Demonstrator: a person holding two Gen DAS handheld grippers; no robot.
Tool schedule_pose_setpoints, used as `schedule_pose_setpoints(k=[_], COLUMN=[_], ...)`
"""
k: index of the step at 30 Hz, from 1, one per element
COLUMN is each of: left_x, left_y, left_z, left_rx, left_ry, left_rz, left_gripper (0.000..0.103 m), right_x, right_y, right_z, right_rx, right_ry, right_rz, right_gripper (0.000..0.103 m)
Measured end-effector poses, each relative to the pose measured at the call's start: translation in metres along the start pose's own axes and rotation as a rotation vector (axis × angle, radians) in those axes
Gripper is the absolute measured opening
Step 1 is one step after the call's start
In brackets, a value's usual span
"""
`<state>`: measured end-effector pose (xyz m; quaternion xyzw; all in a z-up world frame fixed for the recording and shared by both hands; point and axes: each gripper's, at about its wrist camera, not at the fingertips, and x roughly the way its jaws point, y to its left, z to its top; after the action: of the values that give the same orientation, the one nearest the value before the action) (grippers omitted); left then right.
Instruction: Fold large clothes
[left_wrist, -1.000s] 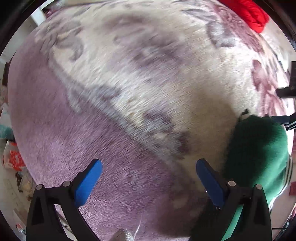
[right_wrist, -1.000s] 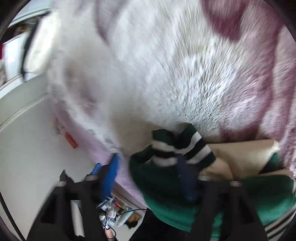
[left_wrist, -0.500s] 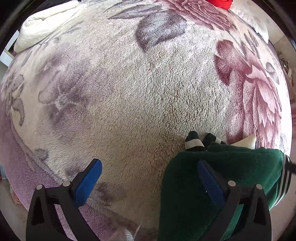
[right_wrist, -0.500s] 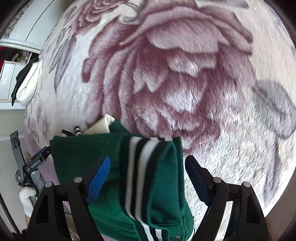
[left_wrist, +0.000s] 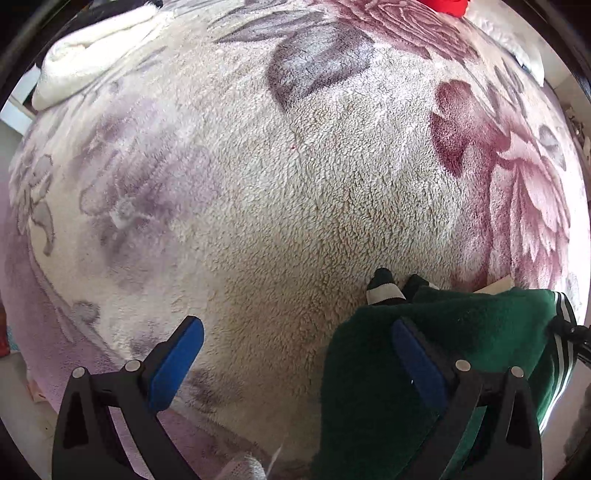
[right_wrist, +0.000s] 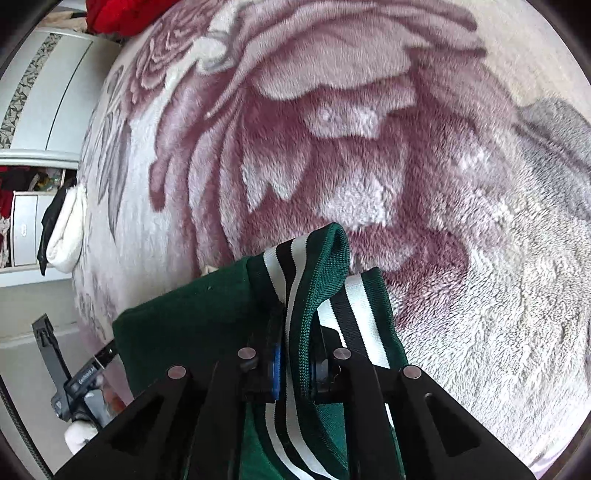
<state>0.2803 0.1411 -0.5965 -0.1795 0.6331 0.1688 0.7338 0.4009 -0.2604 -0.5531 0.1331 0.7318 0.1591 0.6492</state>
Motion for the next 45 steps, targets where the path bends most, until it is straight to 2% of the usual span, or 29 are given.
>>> schedule_pose_setpoints(k=[3,5,6,7,10,14,15,17,18,19,20,23,25,26,28,29,32,35,37,39,41,43,45], left_x=[-0.017,-0.028,-0.034,-0.037,-0.046,-0.051,-0.050,-0.047,-0.045,-0.045,-0.044,-0.045,-0.044,-0.043,-0.041,-0.040,-0.043,-0.050,-0.055,-0.057,-0.056,-0.054,-0.049], left_y=[0.002,0.006,0.009,0.011,0.013,0.009,0.005,0.001,-0.004,-0.007,-0.011,-0.018,-0.021,-0.022,-0.024,-0.023,-0.017,-0.012,-0.011,-0.013,-0.016,-0.022,-0.028], left_z=[-0.009,-0.024,-0.035,-0.045,-0.077,-0.111,-0.117,-0.127,-0.132,-0.136,-0.138,-0.142,-0.143,-0.144,-0.144,-0.144,-0.141,-0.133,-0.126,-0.116,-0.107,-0.098,-0.089], left_rx=[0.003,-0.003,-0.007,-0.012,-0.020,0.006,0.015,0.038,0.058,0.076,0.092,0.113,0.110,0.104,0.108,0.107,0.090,0.085,0.076,0.070,0.072,0.075,0.083], left_ry=[-0.028,-0.037,-0.035,-0.031,-0.012,0.008,0.012,0.027,0.034,0.036,0.039,0.024,0.024,0.023,0.030,0.029,0.033,0.002,-0.020,-0.044,-0.060,-0.078,-0.088], left_rz=[0.027,0.048,0.057,0.067,0.105,0.160,0.165,0.167,0.172,0.176,0.183,0.187,0.179,0.174,0.186,0.190,0.168,0.159,0.146,0.138,0.137,0.135,0.150], left_gripper=[0.103,0.103,0.103,0.103,0.103,0.103,0.103,0.103,0.103,0.103,0.103,0.103,0.103,0.103,0.103,0.103,0.103,0.103,0.103,0.103,0.103,0.103,0.103], right_x=[-0.020,-0.050,-0.062,-0.070,-0.080,-0.048,-0.037,-0.015,-0.007,-0.006,-0.009,-0.040,-0.054,-0.054,-0.039,-0.032,-0.033,-0.052,-0.068,-0.078,-0.077,-0.065,-0.052], right_y=[-0.013,-0.029,-0.039,-0.047,-0.085,-0.121,-0.126,-0.133,-0.135,-0.137,-0.138,-0.137,-0.136,-0.137,-0.146,-0.149,-0.147,-0.144,-0.139,-0.132,-0.120,-0.101,-0.082], right_z=[-0.009,-0.031,-0.046,-0.062,-0.123,-0.196,-0.208,-0.220,-0.224,-0.228,-0.232,-0.253,-0.269,-0.275,-0.285,-0.287,-0.277,-0.270,-0.258,-0.240,-0.210,-0.172,-0.145], right_rx=[0.039,0.051,0.064,0.082,0.214,0.420,0.461,0.541,0.570,0.598,0.621,0.676,0.678,0.671,0.682,0.688,0.591,0.527,0.459,0.389,0.325,0.251,0.171], right_ry=[0.017,-0.019,-0.025,-0.023,0.015,0.082,0.079,0.050,0.041,0.014,-0.022,-0.128,-0.174,-0.187,-0.144,-0.129,-0.076,-0.056,-0.100,-0.142,-0.166,-0.148,-0.132], right_rz=[0.018,0.033,0.033,0.023,0.046,0.201,0.204,0.318,0.315,0.307,0.311,0.301,0.264,0.220,0.176,0.179,0.164,0.139,0.092,0.069,0.091,0.136,0.127], right_gripper=[0.044,0.055,0.067,0.071,0.071,0.071,0.071,0.060,0.050,0.032,0.019,0.015,0.013,0.012,0.012,0.013,0.017,0.029,0.050,0.064,0.064,0.064,0.063])
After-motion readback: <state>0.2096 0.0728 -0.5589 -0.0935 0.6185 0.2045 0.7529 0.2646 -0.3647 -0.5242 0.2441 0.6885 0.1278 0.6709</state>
